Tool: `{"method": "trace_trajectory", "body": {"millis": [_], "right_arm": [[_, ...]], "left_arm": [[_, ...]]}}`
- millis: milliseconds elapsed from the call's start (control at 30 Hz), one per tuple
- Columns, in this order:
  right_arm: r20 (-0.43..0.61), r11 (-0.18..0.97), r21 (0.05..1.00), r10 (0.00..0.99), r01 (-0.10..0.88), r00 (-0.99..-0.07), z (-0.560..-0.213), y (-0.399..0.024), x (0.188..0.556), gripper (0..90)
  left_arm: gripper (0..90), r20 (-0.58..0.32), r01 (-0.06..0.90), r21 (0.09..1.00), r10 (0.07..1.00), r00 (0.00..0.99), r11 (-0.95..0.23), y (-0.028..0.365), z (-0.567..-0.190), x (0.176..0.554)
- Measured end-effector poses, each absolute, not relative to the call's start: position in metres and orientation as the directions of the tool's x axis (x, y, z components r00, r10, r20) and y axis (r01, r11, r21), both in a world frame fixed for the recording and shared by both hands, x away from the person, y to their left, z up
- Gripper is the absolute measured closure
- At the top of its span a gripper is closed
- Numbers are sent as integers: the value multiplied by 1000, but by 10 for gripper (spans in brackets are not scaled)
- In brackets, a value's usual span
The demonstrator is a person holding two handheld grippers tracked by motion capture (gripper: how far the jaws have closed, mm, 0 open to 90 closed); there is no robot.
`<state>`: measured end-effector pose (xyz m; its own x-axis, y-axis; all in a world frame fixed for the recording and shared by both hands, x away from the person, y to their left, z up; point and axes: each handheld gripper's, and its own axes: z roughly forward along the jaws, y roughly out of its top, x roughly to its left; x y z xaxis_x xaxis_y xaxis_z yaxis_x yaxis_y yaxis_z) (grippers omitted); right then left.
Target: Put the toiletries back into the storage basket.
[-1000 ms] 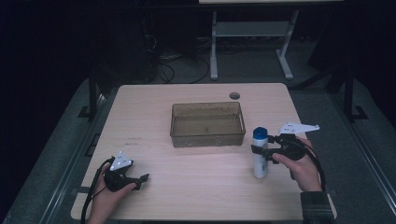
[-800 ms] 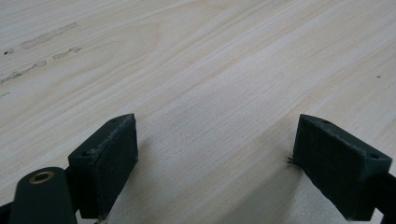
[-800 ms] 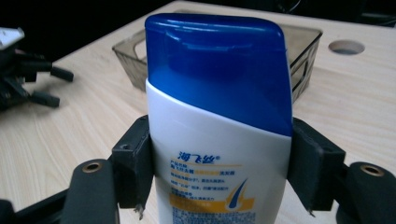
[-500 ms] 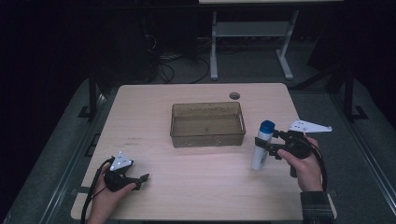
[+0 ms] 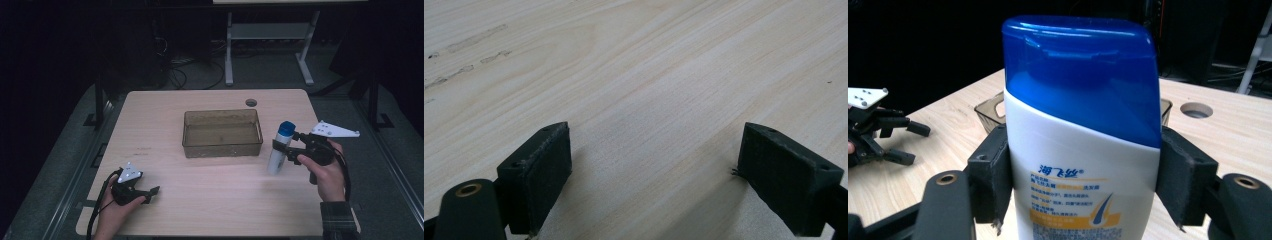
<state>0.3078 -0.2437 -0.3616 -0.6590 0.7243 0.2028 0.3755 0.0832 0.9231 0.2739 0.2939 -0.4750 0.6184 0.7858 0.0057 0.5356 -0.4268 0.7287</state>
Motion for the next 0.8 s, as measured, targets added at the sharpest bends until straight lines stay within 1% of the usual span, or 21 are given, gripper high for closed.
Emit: {"method": "trace_trajectory", "body": {"millis": [367, 800], "right_arm": [[184, 71, 938, 727, 339, -662, -347, -236, 316, 327], [170, 64, 946, 739, 319, -652, -332, -229, 332, 327]], "left_arm": [[126, 7, 537, 726, 785, 620, -431, 294, -475, 274], [126, 6, 537, 727, 785, 619, -429, 294, -475, 274]]}}
